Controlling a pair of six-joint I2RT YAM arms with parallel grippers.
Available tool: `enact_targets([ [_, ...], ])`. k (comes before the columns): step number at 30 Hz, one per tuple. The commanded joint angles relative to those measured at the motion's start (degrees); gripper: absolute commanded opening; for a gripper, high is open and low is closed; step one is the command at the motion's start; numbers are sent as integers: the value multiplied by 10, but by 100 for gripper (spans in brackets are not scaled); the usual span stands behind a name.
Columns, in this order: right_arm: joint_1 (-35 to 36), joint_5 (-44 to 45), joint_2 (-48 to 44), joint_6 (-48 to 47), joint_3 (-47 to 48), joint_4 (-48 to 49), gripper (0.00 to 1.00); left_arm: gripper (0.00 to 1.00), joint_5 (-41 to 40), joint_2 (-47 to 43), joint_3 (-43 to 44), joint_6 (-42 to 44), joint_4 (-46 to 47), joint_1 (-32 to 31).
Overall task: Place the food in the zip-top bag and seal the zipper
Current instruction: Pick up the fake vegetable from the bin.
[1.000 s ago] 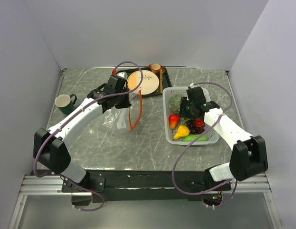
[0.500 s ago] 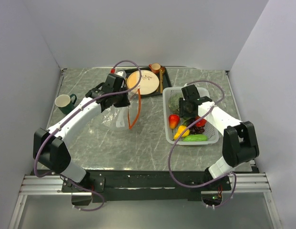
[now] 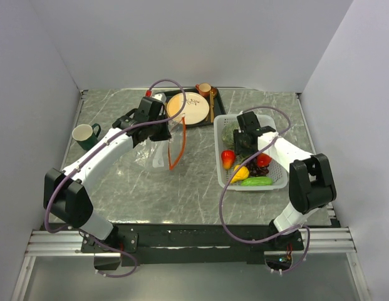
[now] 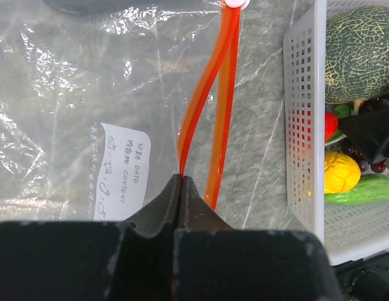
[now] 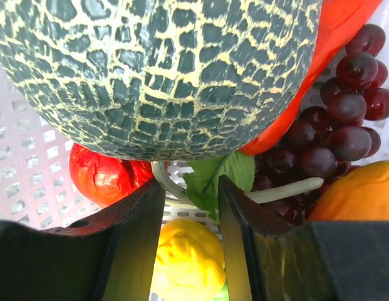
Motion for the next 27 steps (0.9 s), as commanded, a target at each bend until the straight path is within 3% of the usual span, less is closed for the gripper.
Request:
enact_targets([
  [1, 1, 0, 19, -8, 36, 15, 38, 1, 8, 1, 18, 14, 13, 3],
  [6, 2, -18, -8, -12, 20, 35, 21, 1, 8, -4, 15, 15, 11, 3],
  [7, 1, -12, -13, -13, 18, 36, 13, 1, 8, -5, 12, 15, 10, 3],
  [20, 1, 16, -121, -17, 56, 2, 10, 1, 18, -5, 10, 14, 17, 6],
  [27, 9, 76, -90, -34, 78, -42, 10, 1, 25, -3, 8, 14, 19, 6],
])
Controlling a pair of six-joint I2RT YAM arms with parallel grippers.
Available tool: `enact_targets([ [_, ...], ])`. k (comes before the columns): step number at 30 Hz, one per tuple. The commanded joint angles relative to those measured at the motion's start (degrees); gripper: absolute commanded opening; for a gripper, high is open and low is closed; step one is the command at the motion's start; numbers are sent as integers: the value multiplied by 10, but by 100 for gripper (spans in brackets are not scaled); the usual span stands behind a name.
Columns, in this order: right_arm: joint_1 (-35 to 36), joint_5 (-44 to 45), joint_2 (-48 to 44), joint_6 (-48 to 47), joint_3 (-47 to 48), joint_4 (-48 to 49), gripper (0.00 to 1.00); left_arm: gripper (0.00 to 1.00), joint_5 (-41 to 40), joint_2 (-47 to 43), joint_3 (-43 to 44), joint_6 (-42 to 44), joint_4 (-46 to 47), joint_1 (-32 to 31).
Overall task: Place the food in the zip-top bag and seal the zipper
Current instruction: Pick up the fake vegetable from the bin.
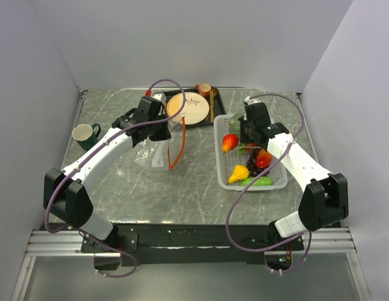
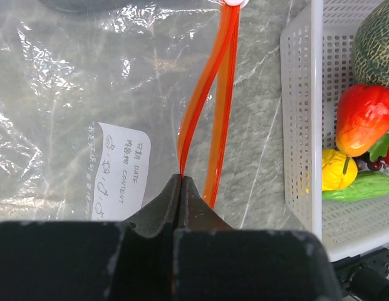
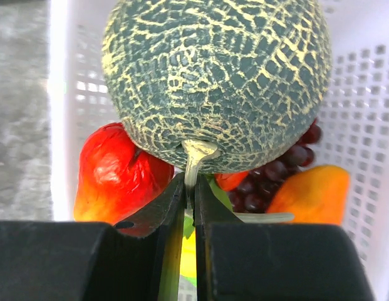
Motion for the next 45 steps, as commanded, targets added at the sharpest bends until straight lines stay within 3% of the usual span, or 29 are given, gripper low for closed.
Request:
enact_targets([
  [1, 15, 67, 21, -19, 39, -48, 10, 1, 15, -4, 7, 12, 18, 3],
  [10, 70, 156, 88, -48, 75, -93, 9, 1, 17, -6, 7, 16, 13, 2],
  [18, 78, 200, 61, -26, 99, -96, 11, 1, 16, -8, 4, 15, 14, 2],
  [24, 73, 107, 33, -42, 77, -65, 16, 1, 20, -5, 5, 14, 19, 2],
  [29, 29, -88, 51, 1, 68, -53, 22, 1, 24, 1, 11, 17, 16, 2],
  [31, 18, -138, 55, 12, 48, -32, 29, 1, 25, 0, 9, 17, 18, 2],
  [32, 15, -157, 60, 20, 44, -28, 39, 1, 23, 0, 8, 19, 17, 2],
  [38, 12, -115, 101, 30, 49, -38, 48, 1, 24, 1, 9, 20, 16, 2],
  [45, 11, -119, 50, 52, 45, -40, 50, 1, 22, 3, 8, 18, 17, 3],
])
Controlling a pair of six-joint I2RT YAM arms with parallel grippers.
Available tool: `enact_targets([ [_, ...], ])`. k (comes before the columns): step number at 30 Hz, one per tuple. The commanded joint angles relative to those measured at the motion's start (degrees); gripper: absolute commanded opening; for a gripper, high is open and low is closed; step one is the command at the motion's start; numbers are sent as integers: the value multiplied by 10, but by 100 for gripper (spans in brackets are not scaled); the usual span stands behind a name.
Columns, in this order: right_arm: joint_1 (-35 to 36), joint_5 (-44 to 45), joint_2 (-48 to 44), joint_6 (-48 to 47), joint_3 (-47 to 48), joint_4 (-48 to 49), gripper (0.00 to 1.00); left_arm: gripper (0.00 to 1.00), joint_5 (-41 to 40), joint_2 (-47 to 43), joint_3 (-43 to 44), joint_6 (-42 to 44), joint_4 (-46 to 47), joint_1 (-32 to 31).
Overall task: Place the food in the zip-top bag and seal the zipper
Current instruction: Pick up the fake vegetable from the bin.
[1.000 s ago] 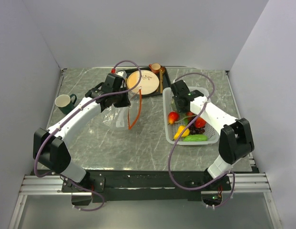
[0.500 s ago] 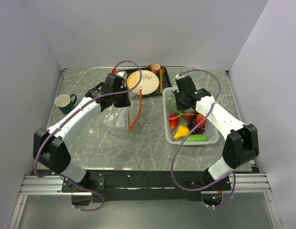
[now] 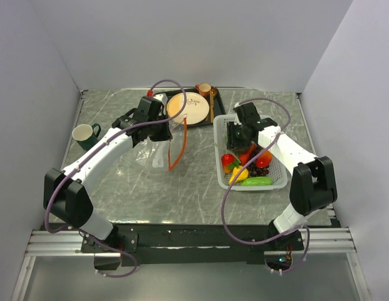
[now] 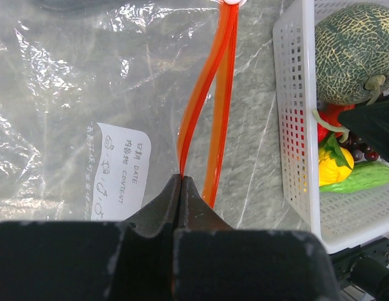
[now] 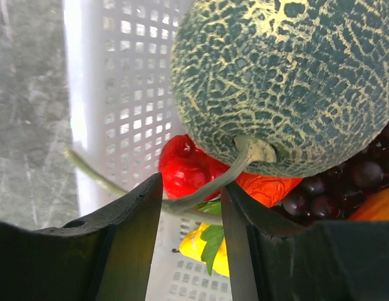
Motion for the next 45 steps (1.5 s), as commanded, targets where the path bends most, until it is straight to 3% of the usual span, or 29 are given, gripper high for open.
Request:
enact_targets([
  [1, -1, -26, -39, 29, 8, 9, 50, 1, 5, 4, 9, 6, 18, 3],
  [7, -2, -55, -22, 74, -10, 41, 45, 1, 7, 3, 9, 4, 17, 3],
  [18, -8, -23, -21, 170, -41, 52, 43, 1, 11, 0, 8, 7, 17, 3],
  [27, -14, -77, -109, 370, -165, 253, 44, 1, 4, -6, 7, 13, 13, 3],
  [31, -13, -14, -128, 377, -164, 233, 45, 1, 13, -4, 7, 14, 14, 3],
  [36, -14, 11, -169, 382, -190, 246, 44, 1, 12, -4, 8, 15, 15, 3],
  [45, -15, 45, -160, 398, -208, 241, 45, 1, 16, -4, 4, 13, 18, 5],
])
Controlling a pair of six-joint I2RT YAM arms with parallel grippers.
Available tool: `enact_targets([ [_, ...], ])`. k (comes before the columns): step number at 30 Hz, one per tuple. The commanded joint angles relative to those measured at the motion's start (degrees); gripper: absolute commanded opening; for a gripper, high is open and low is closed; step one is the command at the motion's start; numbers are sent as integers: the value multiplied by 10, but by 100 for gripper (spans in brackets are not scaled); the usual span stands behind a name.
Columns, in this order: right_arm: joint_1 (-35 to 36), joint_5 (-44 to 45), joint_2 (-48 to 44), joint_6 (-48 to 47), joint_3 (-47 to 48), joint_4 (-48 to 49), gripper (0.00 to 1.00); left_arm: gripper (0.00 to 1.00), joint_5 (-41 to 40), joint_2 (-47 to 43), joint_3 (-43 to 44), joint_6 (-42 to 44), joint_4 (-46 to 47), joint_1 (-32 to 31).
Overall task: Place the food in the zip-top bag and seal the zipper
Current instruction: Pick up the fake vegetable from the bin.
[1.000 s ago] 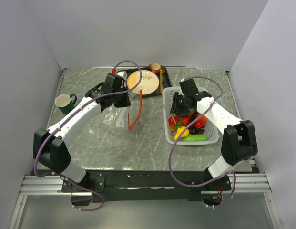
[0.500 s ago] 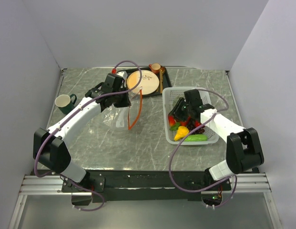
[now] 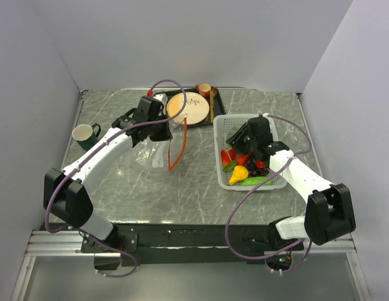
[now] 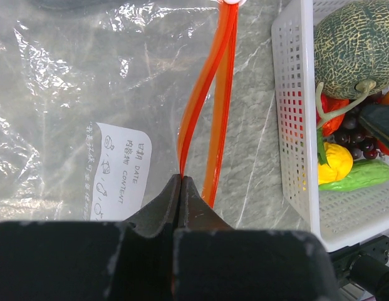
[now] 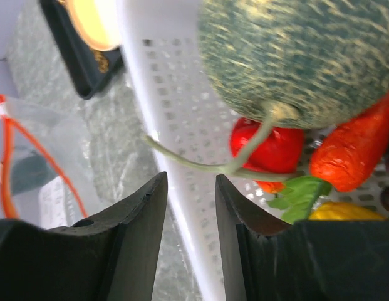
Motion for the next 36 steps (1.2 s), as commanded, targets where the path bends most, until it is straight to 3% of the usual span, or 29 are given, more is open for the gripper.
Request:
enact_targets([
  [1, -2, 38, 3, 16, -12, 15, 45, 1, 11, -5, 5, 11, 18, 3],
  [14, -25, 60, 66, -9, 5, 32, 44, 1, 14, -4, 8, 8, 17, 3],
  [17, -30, 44, 68, -15, -3, 62, 36, 1, 15, -4, 9, 8, 17, 3],
  [21, -29, 48, 51, -32, -12, 69, 12, 1, 14, 0, 10, 8, 16, 3],
  [24, -30, 47, 23, -73, -11, 59, 4, 1, 15, 1, 11, 9, 15, 3],
  [32, -29, 19, -63, -215, 57, -46, 0, 1, 17, 6, 13, 3, 21, 3],
  [36, -28, -76, -86, -261, 81, -72, 0, 1, 21, 11, 16, 1, 24, 3],
])
